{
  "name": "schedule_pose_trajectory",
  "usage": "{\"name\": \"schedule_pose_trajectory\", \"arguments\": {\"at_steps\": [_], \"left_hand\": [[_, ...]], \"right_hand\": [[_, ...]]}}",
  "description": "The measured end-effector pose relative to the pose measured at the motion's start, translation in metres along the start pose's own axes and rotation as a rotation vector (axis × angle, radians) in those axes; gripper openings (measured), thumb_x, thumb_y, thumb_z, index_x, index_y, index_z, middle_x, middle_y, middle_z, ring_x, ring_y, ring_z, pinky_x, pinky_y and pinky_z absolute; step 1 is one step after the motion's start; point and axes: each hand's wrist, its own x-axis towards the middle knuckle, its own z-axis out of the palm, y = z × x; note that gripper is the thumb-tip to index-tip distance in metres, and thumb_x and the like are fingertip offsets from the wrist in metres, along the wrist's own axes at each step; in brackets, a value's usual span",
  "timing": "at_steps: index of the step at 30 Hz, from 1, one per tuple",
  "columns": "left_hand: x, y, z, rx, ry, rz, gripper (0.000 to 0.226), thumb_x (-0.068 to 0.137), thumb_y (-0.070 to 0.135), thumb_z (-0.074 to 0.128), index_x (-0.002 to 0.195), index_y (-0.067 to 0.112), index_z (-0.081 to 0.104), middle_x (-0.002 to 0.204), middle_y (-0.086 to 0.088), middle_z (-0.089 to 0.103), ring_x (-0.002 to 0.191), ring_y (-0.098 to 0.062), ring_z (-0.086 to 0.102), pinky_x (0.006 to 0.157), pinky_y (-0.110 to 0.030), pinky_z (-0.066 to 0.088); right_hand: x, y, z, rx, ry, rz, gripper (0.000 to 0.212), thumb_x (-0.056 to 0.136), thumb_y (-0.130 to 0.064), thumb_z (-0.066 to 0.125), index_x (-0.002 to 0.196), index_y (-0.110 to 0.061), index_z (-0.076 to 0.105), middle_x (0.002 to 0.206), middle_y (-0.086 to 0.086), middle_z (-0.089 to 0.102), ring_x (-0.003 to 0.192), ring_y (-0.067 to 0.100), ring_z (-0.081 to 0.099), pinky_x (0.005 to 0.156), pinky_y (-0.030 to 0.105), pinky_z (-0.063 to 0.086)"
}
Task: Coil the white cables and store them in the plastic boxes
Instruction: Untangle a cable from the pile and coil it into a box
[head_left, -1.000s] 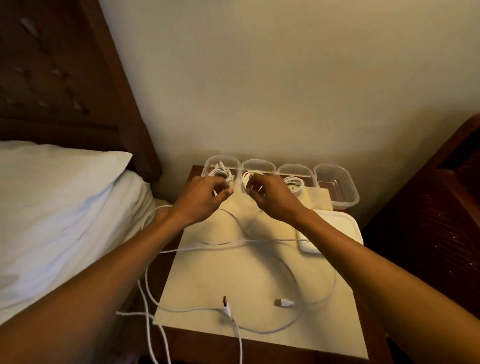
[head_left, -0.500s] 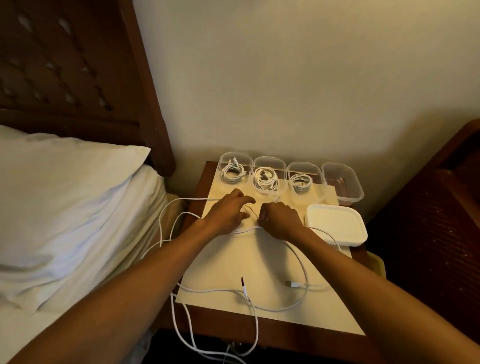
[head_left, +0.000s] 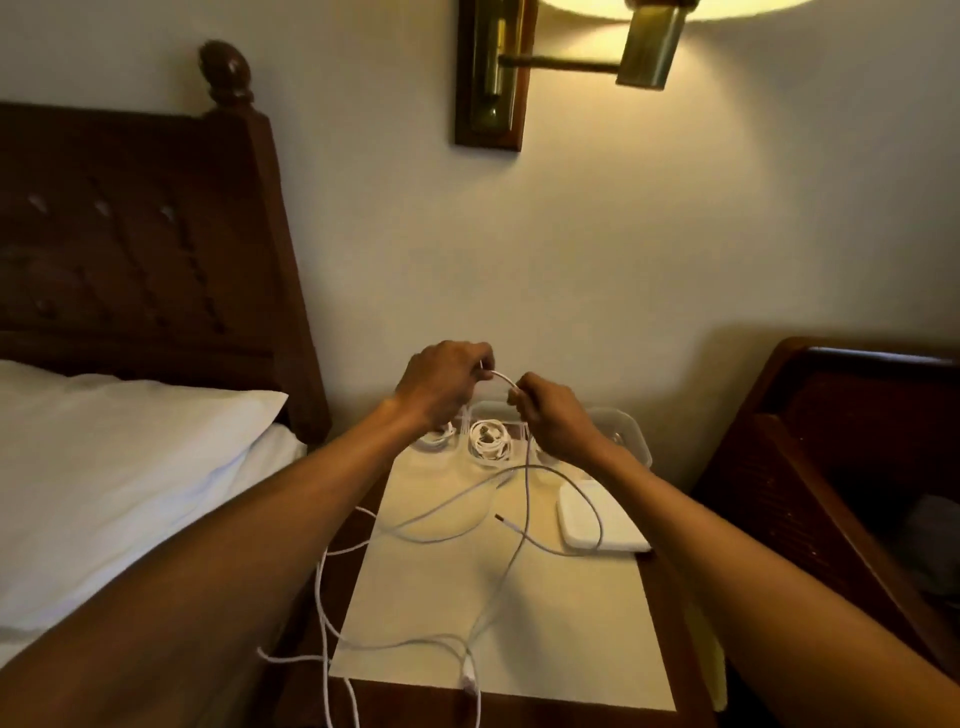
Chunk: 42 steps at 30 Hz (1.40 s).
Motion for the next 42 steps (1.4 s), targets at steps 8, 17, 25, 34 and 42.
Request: {"name": "schedule_pose_trajectory", "arguments": {"at_steps": [8,17,25,34,42], "left_hand": [[0.032,0.053,-0.091,0.048,0.261,0.097,0.011,0.097,0.026,0.061,0.1,0.016,0.066,0.097,-0.005,0.072,0.084,-0.028,0.067,0.067,-0.037,0.054],[0.028,0.048,-0.145,0.08,0.172,-0.082,0.013,0.099,0.031,0.056,0.104,0.021,0.062,0.1,-0.006,0.071,0.082,-0.024,0.063,0.065,-0.031,0.046],[0.023,0.064,-0.178,-0.22,0.018,0.096,0.017,0.092,0.036,0.066,0.1,0.022,0.072,0.08,0.002,0.07,0.07,-0.011,0.064,0.065,-0.033,0.054],[0.029,0.076,-0.212,-0.168,0.323,0.066,0.016,0.1,0.017,0.056,0.101,0.013,0.071,0.099,-0.001,0.073,0.087,-0.015,0.064,0.074,-0.032,0.055],[0.009,0.08,-0.205,-0.034,0.214,-0.027,0.015,0.101,0.02,0.051,0.099,0.015,0.064,0.103,-0.004,0.072,0.088,-0.023,0.066,0.074,-0.04,0.056]], "right_hand": [[0.0,-0.026,-0.053,-0.044,-0.141,0.102,0.023,0.104,-0.02,0.041,0.099,-0.007,0.059,0.099,0.012,0.071,0.078,0.016,0.064,0.068,0.021,0.048],[0.01,-0.059,-0.112,0.159,0.324,0.068,0.022,0.1,-0.013,0.049,0.088,-0.006,0.066,0.068,0.005,0.058,0.056,0.014,0.05,0.049,0.018,0.038],[0.011,-0.097,-0.144,0.164,0.345,-0.117,0.02,0.095,-0.023,0.06,0.1,-0.01,0.074,0.085,0.011,0.071,0.075,0.02,0.063,0.071,0.035,0.052],[-0.002,-0.11,-0.165,0.057,0.121,-0.011,0.02,0.098,-0.015,0.055,0.092,-0.007,0.073,0.095,0.006,0.072,0.088,0.021,0.065,0.083,0.041,0.052],[-0.028,-0.12,-0.183,-0.496,0.203,-0.072,0.033,0.103,-0.036,0.042,0.091,-0.014,0.063,0.083,0.008,0.064,0.069,0.023,0.057,0.053,0.028,0.039]]}}
